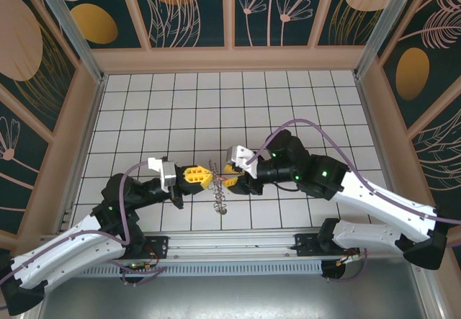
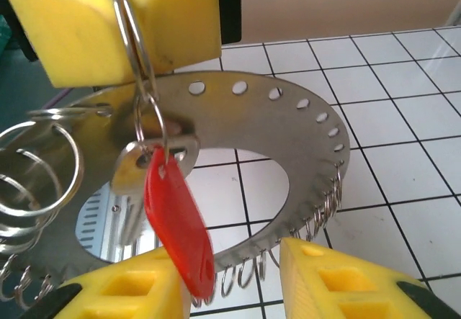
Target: Put the keys on the keyring
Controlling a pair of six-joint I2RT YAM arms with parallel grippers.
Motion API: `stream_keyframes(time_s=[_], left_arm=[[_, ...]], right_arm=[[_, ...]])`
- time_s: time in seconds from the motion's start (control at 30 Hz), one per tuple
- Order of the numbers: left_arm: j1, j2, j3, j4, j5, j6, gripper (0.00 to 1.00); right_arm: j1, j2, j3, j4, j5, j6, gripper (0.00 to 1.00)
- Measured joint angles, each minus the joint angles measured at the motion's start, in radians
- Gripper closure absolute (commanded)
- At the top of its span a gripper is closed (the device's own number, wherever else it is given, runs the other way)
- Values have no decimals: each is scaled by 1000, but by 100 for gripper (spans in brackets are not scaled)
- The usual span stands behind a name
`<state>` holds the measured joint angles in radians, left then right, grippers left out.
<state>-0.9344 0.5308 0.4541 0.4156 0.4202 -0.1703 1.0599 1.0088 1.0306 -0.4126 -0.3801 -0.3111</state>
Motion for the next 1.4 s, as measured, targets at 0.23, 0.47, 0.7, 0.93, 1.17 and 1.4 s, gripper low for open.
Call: stream_keyframes(time_s=[0.23, 0.47, 0.7, 0.93, 1.17, 1.4], left_arm=[[0, 0, 0, 0, 24, 0, 100], [0, 2, 0, 0, 51, 0, 100], [0, 6, 0, 0, 71, 0, 100], [0, 6, 0, 0, 71, 0, 100], [4, -5, -8, 0, 66, 0, 100], [5, -9, -5, -27, 49, 3, 96]], right_arm=[[0, -93, -17, 51, 19, 27, 60], [-12, -118, -48, 192, -68, 45, 57], [-20, -50, -100, 280, -154, 68, 56], [-26, -23, -107, 369, -241, 101, 67], [-29, -4, -125, 425, -311, 142, 100], [-30, -3, -120, 404, -297, 121, 100]])
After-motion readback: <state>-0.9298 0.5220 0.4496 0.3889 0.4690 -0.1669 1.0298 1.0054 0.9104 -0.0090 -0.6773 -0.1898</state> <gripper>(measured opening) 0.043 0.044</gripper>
